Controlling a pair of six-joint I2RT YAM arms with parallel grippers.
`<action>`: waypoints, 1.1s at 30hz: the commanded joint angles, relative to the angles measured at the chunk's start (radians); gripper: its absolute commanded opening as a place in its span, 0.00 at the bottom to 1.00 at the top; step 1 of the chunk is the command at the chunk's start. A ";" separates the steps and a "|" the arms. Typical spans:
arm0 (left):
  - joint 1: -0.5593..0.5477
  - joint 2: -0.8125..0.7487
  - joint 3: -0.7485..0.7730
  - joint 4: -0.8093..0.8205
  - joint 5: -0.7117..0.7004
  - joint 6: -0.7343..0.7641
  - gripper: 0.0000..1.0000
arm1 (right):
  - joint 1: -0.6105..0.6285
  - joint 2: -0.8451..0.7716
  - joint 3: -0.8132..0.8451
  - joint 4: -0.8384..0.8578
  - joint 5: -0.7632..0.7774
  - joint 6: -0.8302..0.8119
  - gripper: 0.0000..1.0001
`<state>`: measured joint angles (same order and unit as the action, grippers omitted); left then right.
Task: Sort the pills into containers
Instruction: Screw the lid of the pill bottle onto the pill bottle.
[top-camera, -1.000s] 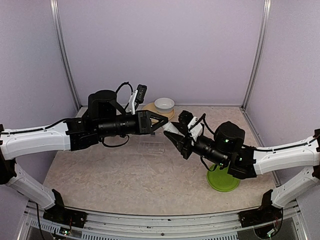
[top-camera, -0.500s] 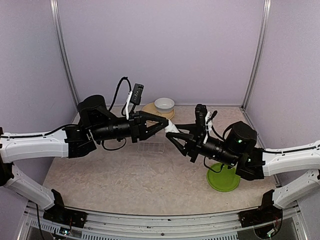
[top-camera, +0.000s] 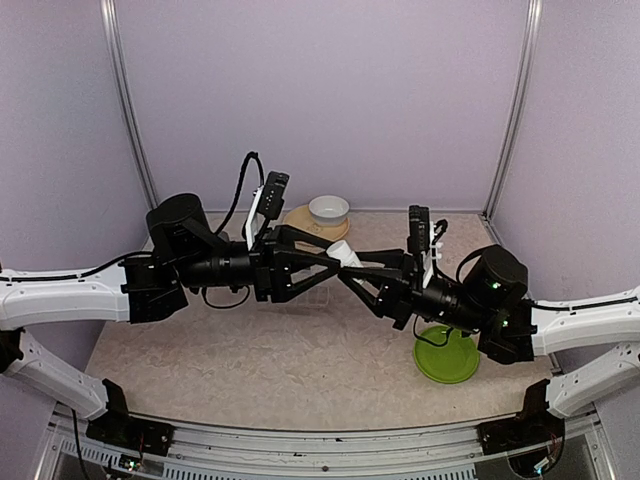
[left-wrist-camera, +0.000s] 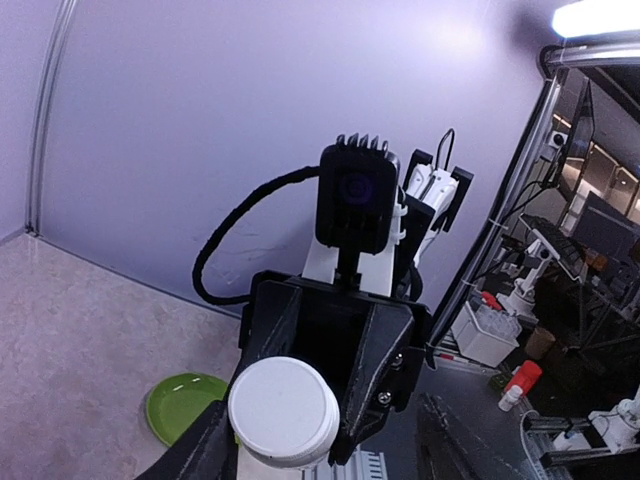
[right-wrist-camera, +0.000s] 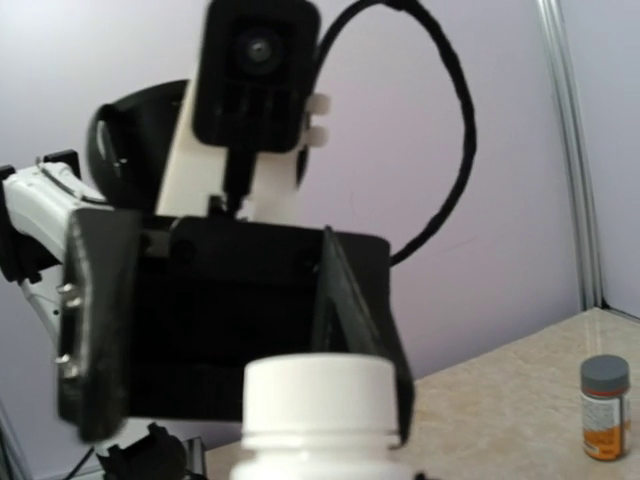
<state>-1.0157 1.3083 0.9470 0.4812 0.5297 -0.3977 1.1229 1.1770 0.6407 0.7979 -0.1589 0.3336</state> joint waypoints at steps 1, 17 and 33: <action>-0.012 -0.038 -0.002 -0.067 -0.095 -0.002 0.66 | 0.002 -0.026 -0.016 -0.023 0.065 -0.027 0.00; -0.020 -0.009 0.037 -0.140 -0.197 0.002 0.64 | 0.002 -0.010 -0.007 -0.051 0.090 -0.070 0.00; -0.024 0.031 0.075 -0.126 -0.167 -0.002 0.53 | 0.003 0.025 0.006 -0.055 0.090 -0.082 0.00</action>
<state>-1.0317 1.3235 0.9886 0.3485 0.3393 -0.4088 1.1229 1.2026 0.6357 0.7429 -0.0841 0.2623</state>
